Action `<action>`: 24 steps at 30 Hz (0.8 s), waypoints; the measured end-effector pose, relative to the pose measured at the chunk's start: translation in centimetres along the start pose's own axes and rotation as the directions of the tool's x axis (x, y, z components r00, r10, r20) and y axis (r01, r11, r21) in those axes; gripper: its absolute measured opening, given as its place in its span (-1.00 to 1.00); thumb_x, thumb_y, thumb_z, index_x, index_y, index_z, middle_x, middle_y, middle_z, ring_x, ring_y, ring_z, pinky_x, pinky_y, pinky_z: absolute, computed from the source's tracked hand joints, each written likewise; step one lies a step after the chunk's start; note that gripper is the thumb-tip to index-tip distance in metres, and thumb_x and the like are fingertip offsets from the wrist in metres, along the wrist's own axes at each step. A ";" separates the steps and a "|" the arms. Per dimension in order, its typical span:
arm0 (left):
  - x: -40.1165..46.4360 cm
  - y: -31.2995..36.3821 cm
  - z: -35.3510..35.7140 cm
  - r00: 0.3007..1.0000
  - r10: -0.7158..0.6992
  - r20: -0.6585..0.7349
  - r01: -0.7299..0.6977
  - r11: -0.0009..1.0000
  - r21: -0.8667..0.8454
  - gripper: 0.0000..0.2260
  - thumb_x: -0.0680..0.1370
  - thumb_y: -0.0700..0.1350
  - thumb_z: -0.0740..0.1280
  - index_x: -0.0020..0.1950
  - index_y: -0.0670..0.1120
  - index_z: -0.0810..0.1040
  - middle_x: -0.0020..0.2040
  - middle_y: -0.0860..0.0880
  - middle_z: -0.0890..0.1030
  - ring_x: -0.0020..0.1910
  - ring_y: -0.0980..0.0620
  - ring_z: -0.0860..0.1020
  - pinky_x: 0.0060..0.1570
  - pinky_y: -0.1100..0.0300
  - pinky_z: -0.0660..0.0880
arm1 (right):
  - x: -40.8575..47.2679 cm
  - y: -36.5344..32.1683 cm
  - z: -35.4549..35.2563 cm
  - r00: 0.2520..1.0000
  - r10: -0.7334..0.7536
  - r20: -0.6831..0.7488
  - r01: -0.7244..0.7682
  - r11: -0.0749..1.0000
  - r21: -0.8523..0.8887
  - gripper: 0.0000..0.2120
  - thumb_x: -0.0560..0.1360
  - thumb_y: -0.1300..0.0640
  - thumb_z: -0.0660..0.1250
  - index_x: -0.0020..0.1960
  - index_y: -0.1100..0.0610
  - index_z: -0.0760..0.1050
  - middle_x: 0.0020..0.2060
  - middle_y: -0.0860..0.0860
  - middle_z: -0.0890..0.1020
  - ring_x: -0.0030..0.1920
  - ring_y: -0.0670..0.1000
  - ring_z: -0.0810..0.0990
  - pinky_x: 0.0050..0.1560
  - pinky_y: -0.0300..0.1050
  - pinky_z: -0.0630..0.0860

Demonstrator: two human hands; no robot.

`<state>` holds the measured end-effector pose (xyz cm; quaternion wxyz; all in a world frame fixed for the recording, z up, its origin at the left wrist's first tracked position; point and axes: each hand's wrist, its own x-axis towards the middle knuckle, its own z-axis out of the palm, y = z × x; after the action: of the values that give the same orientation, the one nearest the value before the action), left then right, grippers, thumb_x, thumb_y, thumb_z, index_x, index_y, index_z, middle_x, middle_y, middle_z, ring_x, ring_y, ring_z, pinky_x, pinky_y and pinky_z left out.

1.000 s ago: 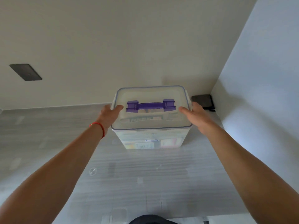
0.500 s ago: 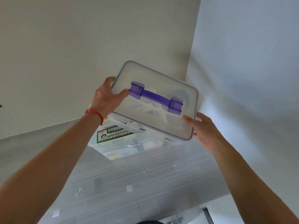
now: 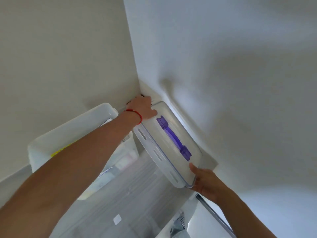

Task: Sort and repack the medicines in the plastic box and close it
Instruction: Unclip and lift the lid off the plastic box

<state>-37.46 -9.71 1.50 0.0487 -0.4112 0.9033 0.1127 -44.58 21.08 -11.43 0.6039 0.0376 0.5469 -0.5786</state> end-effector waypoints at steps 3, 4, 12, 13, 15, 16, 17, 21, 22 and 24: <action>0.7 1.8 4.1 0.997 -0.013 0.077 0.005 0.995 0.099 -0.54 0.50 0.04 0.33 0.34 -0.12 0.39 0.25 -0.24 0.49 0.21 -0.23 0.50 0.18 -0.07 0.51 | 0.4 1.7 -1.8 0.993 -0.002 -0.115 0.010 0.997 0.073 -0.64 0.48 0.13 0.44 0.21 0.31 0.58 0.08 0.22 0.73 0.01 0.23 0.74 -0.17 0.10 0.71; 0.9 2.3 5.4 0.995 -0.029 0.096 0.017 0.992 0.128 -0.51 0.51 0.03 0.33 0.39 -0.11 0.36 0.28 -0.25 0.47 0.23 -0.23 0.49 0.19 -0.06 0.50 | 0.7 2.2 -2.1 0.985 -0.001 -0.170 0.013 0.997 0.073 -0.64 0.51 0.15 0.44 0.21 0.34 0.57 0.04 0.23 0.74 -0.07 0.23 0.74 -0.25 0.03 0.69; 1.0 2.0 11.7 0.949 -0.151 0.276 0.204 0.963 -0.175 -0.48 0.53 -0.01 0.30 0.47 -0.11 0.39 0.43 -0.18 0.45 0.38 -0.20 0.44 0.31 0.04 0.40 | 4.1 4.1 -0.7 0.880 -0.036 -0.474 0.040 0.999 -0.001 -0.39 0.51 0.26 0.50 0.42 0.29 0.25 0.27 0.24 0.53 0.22 0.27 0.56 0.27 0.34 0.54; 0.6 2.0 11.9 0.953 -0.123 0.276 0.188 0.957 -0.222 -0.51 0.54 -0.02 0.31 0.45 -0.13 0.43 0.43 -0.17 0.47 0.37 -0.18 0.45 0.30 0.09 0.40 | 4.6 4.4 0.0 0.852 -0.049 -0.522 0.038 0.999 -0.031 -0.37 0.49 0.24 0.52 0.38 0.26 0.21 0.24 0.22 0.51 0.18 0.24 0.55 0.26 0.33 0.55; -0.8 2.3 12.2 0.960 -0.074 0.270 0.162 0.934 -0.319 -0.57 0.53 -0.03 0.32 0.38 -0.13 0.51 0.39 -0.13 0.52 0.32 -0.13 0.50 0.22 0.18 0.43 | 5.1 4.8 1.2 0.821 -0.061 -0.568 -0.004 0.994 -0.113 -0.30 0.46 0.15 0.55 0.35 0.22 0.14 0.19 0.21 0.47 0.13 0.22 0.51 0.25 0.31 0.56; -1.7 2.4 12.4 0.964 -0.048 0.263 0.147 0.916 -0.372 -0.62 0.53 -0.04 0.33 0.32 -0.11 0.55 0.33 -0.10 0.56 0.23 -0.09 0.54 0.12 0.28 0.45 | 5.2 4.9 1.6 0.818 -0.068 -0.572 -0.043 0.983 -0.178 -0.26 0.46 0.09 0.56 0.37 0.24 0.11 0.17 0.20 0.45 0.13 0.24 0.51 0.24 0.30 0.57; -2.9 2.5 12.4 0.968 -0.025 0.252 0.135 0.892 -0.431 -0.67 0.52 -0.06 0.33 0.27 -0.07 0.58 0.27 -0.07 0.59 0.12 -0.03 0.57 0.00 0.38 0.44 | 5.2 4.8 1.9 0.819 -0.082 -0.568 -0.083 0.962 -0.259 -0.22 0.47 0.03 0.55 0.40 0.27 0.10 0.15 0.20 0.44 0.15 0.26 0.52 0.23 0.28 0.58; -8.5 1.8 11.2 0.990 0.073 0.117 0.022 0.753 -0.658 -0.69 0.51 -0.20 0.34 0.24 -0.01 0.61 0.20 0.03 0.64 0.07 0.11 0.60 0.14 0.29 0.53 | 5.4 3.3 1.9 0.859 -0.150 -0.489 -0.156 0.833 -0.531 -0.41 0.55 0.05 0.41 0.39 0.40 0.33 0.19 0.25 0.58 0.20 0.28 0.59 0.24 0.18 0.57; -10.1 1.3 10.5 0.994 0.077 0.082 0.004 0.707 -0.707 -0.69 0.52 -0.23 0.32 0.23 0.00 0.61 0.17 0.07 0.65 0.08 0.15 0.61 0.16 0.28 0.54 | 5.3 2.7 2.0 0.870 -0.149 -0.470 -0.163 0.812 -0.560 -0.51 0.57 0.07 0.37 0.35 0.38 0.41 0.16 0.26 0.60 0.17 0.28 0.60 0.24 0.16 0.56; -13.2 0.0 8.8 0.998 0.055 -0.019 -0.049 0.619 -0.784 -0.71 0.53 -0.28 0.30 0.16 -0.02 0.65 0.05 0.12 0.68 0.02 0.19 0.64 0.07 0.34 0.56 | 4.8 1.8 2.7 0.880 -0.157 -0.449 -0.173 0.774 -0.609 -0.60 0.58 0.08 0.34 0.28 0.35 0.48 0.06 0.24 0.60 0.07 0.25 0.59 0.16 0.12 0.55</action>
<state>-28.84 2.15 -4.69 -0.1356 -0.3645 0.7753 0.4977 -42.82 16.64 -14.81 0.4304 -0.0246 0.8396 -0.3305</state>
